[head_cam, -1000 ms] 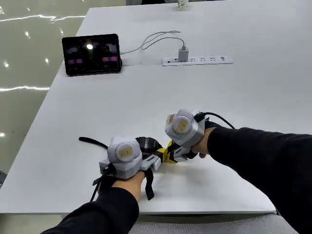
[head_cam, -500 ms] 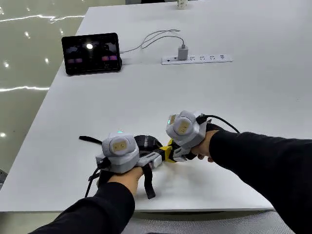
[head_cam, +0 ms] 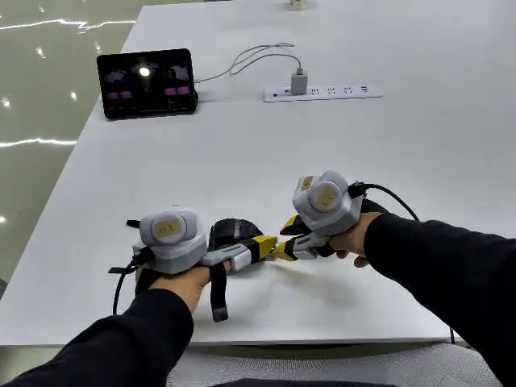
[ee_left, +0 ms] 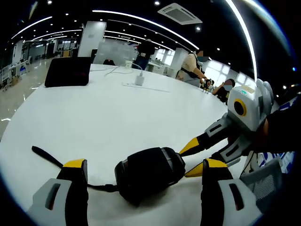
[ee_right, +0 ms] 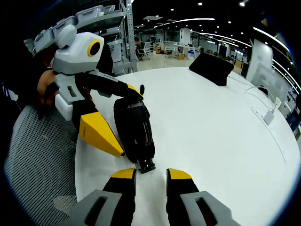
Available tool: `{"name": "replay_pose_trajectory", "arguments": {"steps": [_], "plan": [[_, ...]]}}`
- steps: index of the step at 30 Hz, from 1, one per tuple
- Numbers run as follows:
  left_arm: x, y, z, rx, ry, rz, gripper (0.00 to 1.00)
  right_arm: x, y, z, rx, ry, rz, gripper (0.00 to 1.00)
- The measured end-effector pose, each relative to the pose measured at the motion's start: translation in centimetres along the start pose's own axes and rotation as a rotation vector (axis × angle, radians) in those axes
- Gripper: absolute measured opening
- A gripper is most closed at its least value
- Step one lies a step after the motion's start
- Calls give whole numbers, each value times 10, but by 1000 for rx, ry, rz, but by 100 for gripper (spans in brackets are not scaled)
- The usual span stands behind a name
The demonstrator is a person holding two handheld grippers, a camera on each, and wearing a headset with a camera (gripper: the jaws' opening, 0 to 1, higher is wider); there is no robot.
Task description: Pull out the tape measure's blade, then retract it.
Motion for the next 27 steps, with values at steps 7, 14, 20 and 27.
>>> {"name": "replay_pose_trajectory", "arguments": {"steps": [7, 14, 20, 27], "plan": [[1, -5, -5, -76, 80, -109, 99, 1, -21, -20, 16, 33, -28, 25], [8, -23, -9, -132, 218, -234, 99, 2, -49, -30, 55, 81, -63, 29], [-2, -36, -7, -140, 241, -273, 99, 6, -68, -40, 73, 111, -93, 33], [-19, -50, -3, -133, 252, -279, 99, 6, -94, -59, 78, 148, -125, 40]]}}
Point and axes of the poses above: the centre of the closed fingertips' face, and the gripper's own axes: y roughly forward along the fingers, x roughly to its right, z roughly out of its top, the point moved 6 cm from there along -y, roughly backward along the fingers, and after that the axes turned 3 degrees about y, right-handed, at the moved point
